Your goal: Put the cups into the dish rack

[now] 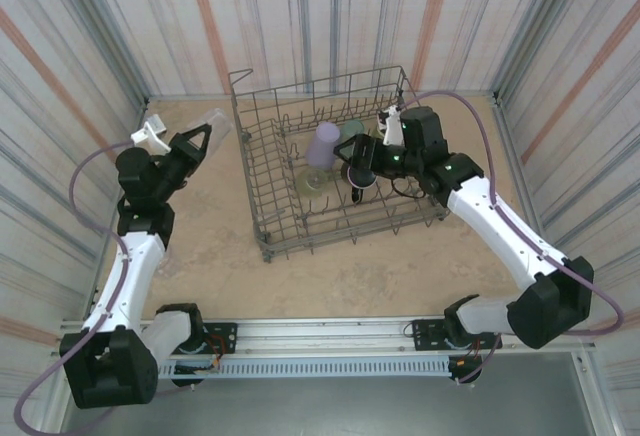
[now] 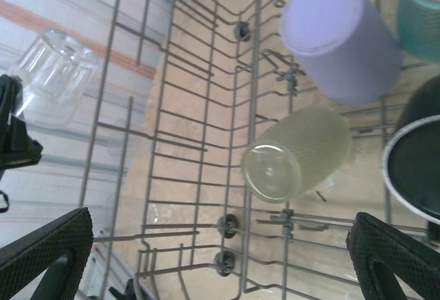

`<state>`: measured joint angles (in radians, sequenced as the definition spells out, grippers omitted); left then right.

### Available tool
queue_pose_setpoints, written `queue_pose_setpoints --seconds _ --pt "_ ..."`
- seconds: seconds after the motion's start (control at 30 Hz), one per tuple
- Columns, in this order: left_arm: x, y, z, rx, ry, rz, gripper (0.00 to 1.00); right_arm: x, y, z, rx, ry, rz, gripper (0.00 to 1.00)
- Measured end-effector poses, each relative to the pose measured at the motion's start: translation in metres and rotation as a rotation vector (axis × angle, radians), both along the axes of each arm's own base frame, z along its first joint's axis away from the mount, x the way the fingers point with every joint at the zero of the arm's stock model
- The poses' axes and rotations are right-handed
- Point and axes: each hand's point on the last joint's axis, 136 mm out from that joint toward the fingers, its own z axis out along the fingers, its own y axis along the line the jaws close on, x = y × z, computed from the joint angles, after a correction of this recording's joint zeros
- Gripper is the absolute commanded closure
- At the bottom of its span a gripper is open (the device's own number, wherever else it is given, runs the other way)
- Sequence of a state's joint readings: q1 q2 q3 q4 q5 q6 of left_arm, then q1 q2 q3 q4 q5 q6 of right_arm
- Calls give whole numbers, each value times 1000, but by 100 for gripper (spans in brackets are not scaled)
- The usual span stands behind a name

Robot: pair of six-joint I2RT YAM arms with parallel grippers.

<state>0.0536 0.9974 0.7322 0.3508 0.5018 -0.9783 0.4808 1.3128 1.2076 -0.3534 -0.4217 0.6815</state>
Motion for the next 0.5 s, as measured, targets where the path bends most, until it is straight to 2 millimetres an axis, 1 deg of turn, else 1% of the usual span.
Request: queue_pose_setpoints --seconds 0.13,0.23,0.37,0.5 --pt "-2 -4 6 -18 -17 -34 100 4 11 7 43 -5 25 1" --pt "-5 -7 15 -39 -44 -56 100 9 20 11 78 -6 43 1" --pt "-9 -12 28 -78 -94 -88 100 16 37 14 130 -2 83 1" --pt "-13 -16 33 -122 -118 -119 100 23 56 20 178 -9 128 1"
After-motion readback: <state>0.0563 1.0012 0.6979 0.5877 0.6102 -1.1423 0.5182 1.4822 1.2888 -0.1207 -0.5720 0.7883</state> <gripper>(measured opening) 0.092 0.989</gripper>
